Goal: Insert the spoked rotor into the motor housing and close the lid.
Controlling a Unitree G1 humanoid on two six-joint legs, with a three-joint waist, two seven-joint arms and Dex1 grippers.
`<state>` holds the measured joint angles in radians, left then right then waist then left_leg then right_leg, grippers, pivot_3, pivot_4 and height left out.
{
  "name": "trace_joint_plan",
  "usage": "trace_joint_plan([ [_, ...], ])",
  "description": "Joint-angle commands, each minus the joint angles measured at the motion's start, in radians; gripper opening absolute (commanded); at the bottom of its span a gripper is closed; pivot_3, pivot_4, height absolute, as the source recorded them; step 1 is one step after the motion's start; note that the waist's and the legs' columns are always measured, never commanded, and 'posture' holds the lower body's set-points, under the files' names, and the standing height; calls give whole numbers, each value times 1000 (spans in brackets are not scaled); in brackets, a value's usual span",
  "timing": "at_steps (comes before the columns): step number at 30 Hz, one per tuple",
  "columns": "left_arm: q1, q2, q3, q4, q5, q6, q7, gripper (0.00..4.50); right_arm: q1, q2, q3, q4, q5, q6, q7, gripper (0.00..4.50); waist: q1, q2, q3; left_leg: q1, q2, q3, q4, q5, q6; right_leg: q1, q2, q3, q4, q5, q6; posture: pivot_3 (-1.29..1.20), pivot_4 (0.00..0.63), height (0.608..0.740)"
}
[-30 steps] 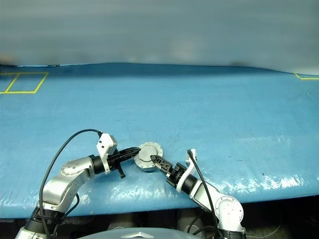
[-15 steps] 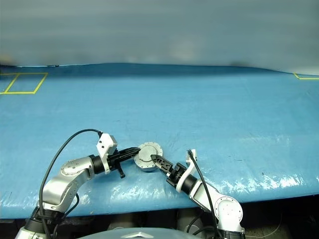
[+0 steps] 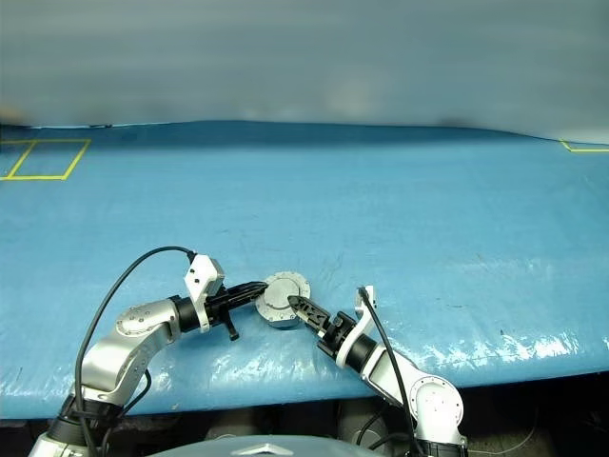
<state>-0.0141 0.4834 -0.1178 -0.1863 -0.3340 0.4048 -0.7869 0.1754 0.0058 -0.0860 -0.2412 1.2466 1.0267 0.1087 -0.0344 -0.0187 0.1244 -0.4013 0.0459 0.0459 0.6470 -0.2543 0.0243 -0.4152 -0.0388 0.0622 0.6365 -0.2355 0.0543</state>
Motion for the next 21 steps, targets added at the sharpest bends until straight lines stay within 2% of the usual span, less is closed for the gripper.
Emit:
trace_joint_plan([
  [1,7,6,-20,17,13,18,-6,0,15,-4,3,25,-19,-2,-24,4464,0,0,0,0,0,0,0,0,0,0,0,0,0,0,0,0,150,740],
  [9,12,10,-15,13,10,22,-5,0,16,-2,1,24,-17,-6,-24,4464,-1,0,0,0,0,-1,0,0,0,1,-1,-1,-2,1,-1,0,150,740],
  [19,17,10,-9,9,10,22,-2,0,4,-6,10,37,-20,-9,-23,1275,-3,2,0,-4,0,-2,-1,-1,1,2,0,-5,-4,2,-2,0,150,740],
  [21,17,10,-7,9,10,22,-2,0,3,-7,12,38,-20,-9,-23,1206,-3,2,0,-4,0,-2,0,-1,1,2,0,-5,-4,2,-1,0,150,740],
])
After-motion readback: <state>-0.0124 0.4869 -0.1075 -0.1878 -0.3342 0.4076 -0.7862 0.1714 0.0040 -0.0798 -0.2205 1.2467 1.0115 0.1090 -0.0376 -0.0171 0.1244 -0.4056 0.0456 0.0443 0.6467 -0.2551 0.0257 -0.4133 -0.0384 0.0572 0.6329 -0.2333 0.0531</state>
